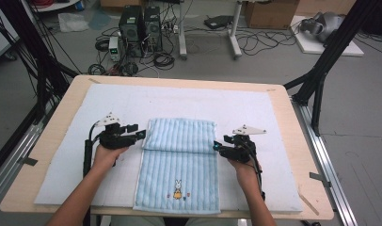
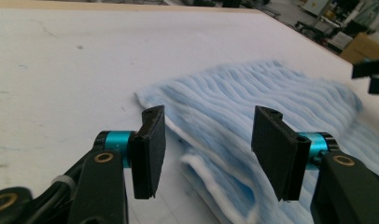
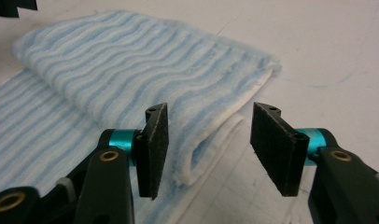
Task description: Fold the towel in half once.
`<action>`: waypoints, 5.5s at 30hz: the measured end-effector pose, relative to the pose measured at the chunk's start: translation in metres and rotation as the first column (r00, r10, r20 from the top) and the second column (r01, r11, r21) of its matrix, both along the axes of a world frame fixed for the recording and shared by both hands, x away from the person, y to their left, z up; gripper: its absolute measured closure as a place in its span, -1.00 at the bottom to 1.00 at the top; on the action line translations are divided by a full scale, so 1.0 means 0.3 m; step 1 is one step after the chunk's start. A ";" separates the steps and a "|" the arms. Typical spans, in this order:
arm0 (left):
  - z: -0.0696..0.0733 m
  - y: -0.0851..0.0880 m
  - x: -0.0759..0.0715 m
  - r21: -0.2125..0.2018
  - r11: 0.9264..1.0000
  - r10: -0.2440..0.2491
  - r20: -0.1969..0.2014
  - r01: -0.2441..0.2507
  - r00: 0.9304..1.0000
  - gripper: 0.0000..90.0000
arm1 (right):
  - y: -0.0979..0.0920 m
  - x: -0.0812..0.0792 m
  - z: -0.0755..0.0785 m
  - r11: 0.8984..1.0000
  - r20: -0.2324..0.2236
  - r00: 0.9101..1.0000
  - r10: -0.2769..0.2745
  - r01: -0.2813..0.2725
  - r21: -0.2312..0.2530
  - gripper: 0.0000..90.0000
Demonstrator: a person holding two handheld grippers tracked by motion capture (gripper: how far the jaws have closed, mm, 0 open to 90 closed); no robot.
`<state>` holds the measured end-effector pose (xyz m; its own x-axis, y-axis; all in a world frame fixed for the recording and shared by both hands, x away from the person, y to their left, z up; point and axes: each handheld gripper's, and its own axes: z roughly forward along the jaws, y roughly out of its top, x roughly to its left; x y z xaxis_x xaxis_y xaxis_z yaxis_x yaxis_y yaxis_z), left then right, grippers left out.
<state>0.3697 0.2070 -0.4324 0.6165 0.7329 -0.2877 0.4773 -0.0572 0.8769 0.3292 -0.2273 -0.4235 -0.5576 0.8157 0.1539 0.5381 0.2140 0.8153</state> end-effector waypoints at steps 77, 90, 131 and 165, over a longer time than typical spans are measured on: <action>0.088 -0.080 0.126 0.016 0.998 -0.057 -0.026 0.057 0.998 0.94 | 0.063 0.245 0.074 1.000 -0.036 0.999 -0.003 0.003 0.000 0.88; 0.120 -0.039 0.002 -0.021 0.992 -0.122 -0.004 0.122 0.993 0.94 | 0.052 0.086 0.151 0.996 0.025 0.996 0.083 -0.084 0.040 0.88; 0.032 -0.003 -0.083 -0.019 0.997 -0.081 -0.021 0.081 0.996 0.15 | -0.004 -0.041 0.001 1.000 -0.060 0.998 0.012 -0.011 0.017 0.36; -0.047 -0.073 -0.063 0.168 0.983 -0.059 -0.108 0.077 0.992 0.47 | 0.040 0.020 -0.059 1.000 -0.049 0.999 -0.020 0.019 -0.007 0.52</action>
<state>0.3508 0.1850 -0.4463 0.6403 0.7343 -0.2255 0.5537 -0.2378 0.7981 0.3351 -0.2152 -0.4411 -0.5335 0.8274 0.1755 0.5818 0.2084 0.7862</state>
